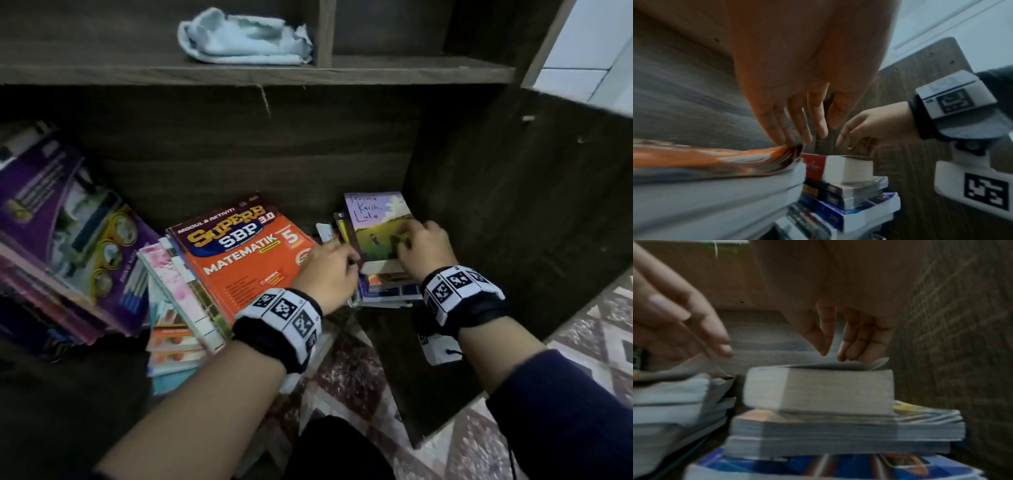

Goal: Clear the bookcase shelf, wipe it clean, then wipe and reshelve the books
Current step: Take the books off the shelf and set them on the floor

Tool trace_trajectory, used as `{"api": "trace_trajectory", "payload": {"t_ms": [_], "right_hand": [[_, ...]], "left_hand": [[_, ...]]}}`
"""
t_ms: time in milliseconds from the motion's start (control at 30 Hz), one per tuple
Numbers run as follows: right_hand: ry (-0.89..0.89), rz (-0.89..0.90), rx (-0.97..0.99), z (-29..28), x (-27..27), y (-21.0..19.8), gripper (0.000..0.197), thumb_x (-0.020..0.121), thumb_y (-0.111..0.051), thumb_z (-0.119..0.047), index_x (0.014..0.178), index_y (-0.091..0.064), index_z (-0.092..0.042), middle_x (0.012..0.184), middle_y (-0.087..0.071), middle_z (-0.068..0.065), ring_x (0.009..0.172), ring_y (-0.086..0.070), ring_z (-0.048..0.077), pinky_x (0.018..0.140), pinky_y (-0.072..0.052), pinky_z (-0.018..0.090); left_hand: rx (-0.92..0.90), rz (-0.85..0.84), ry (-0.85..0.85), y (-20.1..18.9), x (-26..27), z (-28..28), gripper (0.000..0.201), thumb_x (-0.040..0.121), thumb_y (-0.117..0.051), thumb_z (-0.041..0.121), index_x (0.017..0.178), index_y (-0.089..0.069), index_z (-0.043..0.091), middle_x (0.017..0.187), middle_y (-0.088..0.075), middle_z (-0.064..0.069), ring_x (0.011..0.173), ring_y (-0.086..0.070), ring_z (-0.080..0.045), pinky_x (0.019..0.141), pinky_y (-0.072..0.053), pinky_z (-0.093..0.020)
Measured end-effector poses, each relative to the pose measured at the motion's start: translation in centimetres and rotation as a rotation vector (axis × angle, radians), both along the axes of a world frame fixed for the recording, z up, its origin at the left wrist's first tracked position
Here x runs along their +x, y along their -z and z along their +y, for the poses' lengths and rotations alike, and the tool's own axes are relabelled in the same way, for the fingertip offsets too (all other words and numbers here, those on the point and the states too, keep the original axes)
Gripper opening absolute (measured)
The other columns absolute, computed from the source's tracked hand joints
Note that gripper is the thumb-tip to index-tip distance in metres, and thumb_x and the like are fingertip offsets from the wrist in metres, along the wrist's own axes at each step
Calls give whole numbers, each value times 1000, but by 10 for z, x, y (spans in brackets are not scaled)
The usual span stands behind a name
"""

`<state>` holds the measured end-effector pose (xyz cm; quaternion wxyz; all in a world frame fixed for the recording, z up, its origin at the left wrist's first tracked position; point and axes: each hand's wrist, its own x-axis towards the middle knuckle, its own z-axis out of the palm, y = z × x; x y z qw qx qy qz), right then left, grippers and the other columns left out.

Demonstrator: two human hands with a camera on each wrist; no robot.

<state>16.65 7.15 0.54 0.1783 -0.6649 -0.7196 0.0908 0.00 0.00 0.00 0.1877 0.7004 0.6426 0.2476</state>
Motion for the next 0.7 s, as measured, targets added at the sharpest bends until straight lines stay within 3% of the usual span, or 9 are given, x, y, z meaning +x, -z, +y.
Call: {"api": "trace_trajectory", "payload": {"t_ms": [133, 233, 367, 467, 533, 700], "right_hand": [[135, -132, -43, 13, 10, 9, 47, 90, -53, -32, 133, -49, -15, 130, -45, 19, 118, -41, 40, 100, -34, 42], [122, -37, -106, 21, 12, 19, 55, 91, -50, -37, 140, -38, -14, 134, -43, 20, 121, -41, 41, 99, -37, 44], [172, 49, -175, 24, 9, 32, 66, 92, -40, -50, 149, -24, -20, 140, -46, 18, 125, -42, 38, 101, -35, 44], [180, 20, -160, 20, 7, 41, 70, 94, -32, -56, 153, -13, -23, 147, -40, 15, 128, -38, 35, 105, -30, 44], [175, 21, -144, 18, 8, 44, 70, 94, -30, -56, 154, -12, -23, 148, -38, 14, 128, -38, 35, 104, -29, 44], [150, 58, -134, 6, 12, 45, 71, 93, -32, -59, 153, -13, -25, 151, -37, 10, 127, -40, 35, 103, -30, 42]], "left_hand": [[-33, 127, -4, 9, 36, 28, 43, 99, -44, 32, 135, -48, 9, 137, -44, -10, 129, -39, -29, 108, -34, -39], [-101, -44, -146, 20, 53, 53, 56, 98, -47, 36, 142, -34, 4, 147, -30, -13, 131, -38, -35, 110, -34, -44], [-189, -300, -351, 37, 63, 76, 77, 98, -48, 40, 154, -6, 7, 158, -18, -15, 143, -24, -35, 117, -24, -45], [-217, -515, -420, 44, 68, 81, 88, 92, -55, 48, 155, -3, 14, 158, -25, -10, 141, -31, -31, 115, -28, -44], [-245, -569, -451, 46, 71, 83, 91, 90, -59, 50, 155, -2, 20, 158, -27, -8, 140, -34, -32, 113, -32, -42], [-185, -707, -462, 53, 70, 76, 85, 86, -67, 39, 153, -16, 25, 150, -40, -3, 134, -42, -29, 110, -37, -46]]}}
